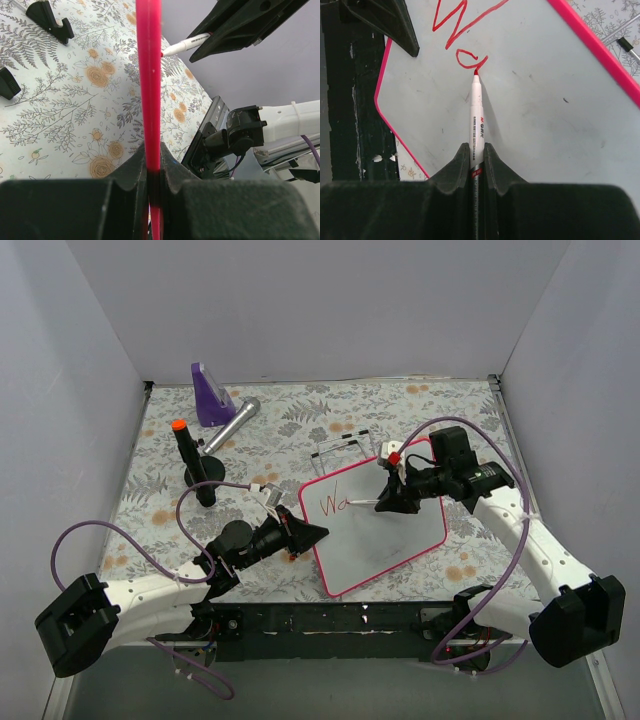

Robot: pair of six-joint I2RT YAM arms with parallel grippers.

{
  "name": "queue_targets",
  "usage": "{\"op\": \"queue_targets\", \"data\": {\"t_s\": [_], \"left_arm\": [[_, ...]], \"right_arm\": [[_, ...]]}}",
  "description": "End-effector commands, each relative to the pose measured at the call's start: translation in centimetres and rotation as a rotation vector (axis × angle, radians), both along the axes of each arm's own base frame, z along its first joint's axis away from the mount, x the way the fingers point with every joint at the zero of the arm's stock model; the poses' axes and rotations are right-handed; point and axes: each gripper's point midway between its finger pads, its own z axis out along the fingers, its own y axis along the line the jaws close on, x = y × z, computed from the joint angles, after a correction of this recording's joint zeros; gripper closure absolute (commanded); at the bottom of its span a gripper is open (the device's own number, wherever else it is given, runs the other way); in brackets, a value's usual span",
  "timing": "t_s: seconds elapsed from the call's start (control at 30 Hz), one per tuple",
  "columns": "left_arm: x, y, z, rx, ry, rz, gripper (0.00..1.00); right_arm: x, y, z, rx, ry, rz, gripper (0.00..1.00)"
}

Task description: Write a sentence on the whiteboard

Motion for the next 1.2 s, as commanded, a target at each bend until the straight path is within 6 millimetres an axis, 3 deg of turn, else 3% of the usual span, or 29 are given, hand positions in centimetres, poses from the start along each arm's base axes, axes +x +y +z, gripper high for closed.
{"op": "queue_targets", "data": {"t_s": [0.0,0.17,0.47,0.87,1.17], "left_arm": [[-0.1,0.0,3.2,-0.077,-0.107,-0.004,1.00],[-0.1,0.0,3.2,-0.077,-0.107,-0.004,1.00],[-0.2,0.1,2.9,-0.074,-0.103,-0.002,1.00],[-0.3,0.1,2.9,-0.076,-0.103,-0.012,1.00],[-0.3,0.1,3.1,-0.084,-0.107,-0.010,1.00]], "right_arm": [[-0.9,-0.5,-0.5,-0.013,-0.003,0.011,0.99],[-0.2,-0.9,0.1,-0.018,-0.033,-0.016,0.99],[-0.4,-0.5,3.7,0.063,-0.067,0.016,0.99],[1.6,-0.3,2.9,0.042,-0.055,-0.039,0.99],[1.6,-0.6,1.6,0.023,-0.026,-0.061,0.99]]}}
